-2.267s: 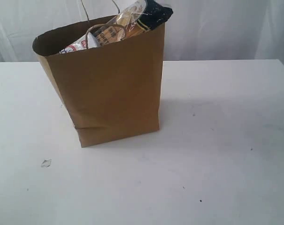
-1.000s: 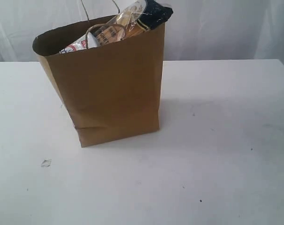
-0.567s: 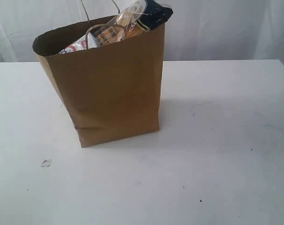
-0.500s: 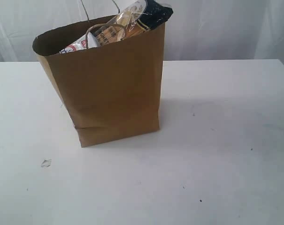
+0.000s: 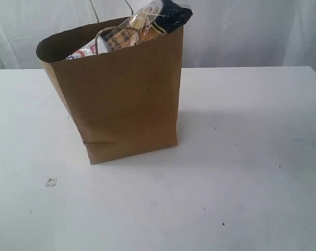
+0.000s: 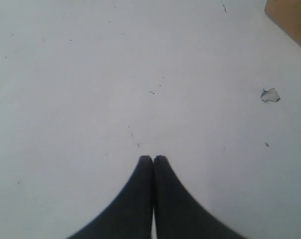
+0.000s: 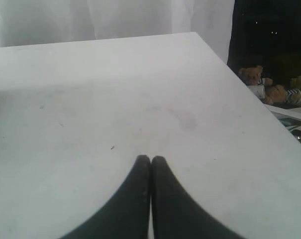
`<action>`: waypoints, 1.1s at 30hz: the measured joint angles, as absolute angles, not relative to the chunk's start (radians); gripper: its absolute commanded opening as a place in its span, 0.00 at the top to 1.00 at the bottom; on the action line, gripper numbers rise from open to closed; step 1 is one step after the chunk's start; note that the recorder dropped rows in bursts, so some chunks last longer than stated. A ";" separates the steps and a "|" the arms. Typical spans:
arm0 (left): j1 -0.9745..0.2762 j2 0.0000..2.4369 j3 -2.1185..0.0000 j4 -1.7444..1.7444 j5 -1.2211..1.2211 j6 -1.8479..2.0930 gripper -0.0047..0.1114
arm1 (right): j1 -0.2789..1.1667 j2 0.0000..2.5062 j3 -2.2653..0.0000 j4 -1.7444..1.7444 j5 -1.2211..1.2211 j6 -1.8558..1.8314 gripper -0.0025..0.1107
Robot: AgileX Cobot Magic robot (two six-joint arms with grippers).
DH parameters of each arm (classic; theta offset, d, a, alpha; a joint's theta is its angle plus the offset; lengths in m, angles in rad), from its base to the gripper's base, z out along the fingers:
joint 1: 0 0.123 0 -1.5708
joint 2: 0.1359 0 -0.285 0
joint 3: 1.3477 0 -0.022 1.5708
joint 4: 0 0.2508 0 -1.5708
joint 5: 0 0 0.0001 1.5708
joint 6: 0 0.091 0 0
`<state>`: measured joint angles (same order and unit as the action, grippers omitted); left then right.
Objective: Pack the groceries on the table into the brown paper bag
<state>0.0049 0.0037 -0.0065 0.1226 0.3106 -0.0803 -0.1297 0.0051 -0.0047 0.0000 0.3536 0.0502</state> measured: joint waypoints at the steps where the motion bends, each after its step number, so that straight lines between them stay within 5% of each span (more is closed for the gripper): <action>1: -0.003 0.004 -0.006 0.120 0.309 -0.078 0.96 | -0.130 0.005 -0.005 0.000 0.354 0.050 0.98; 33: -0.036 0.004 -0.006 0.098 0.319 -0.084 0.96 | -0.130 0.005 -0.005 0.000 0.357 0.050 0.98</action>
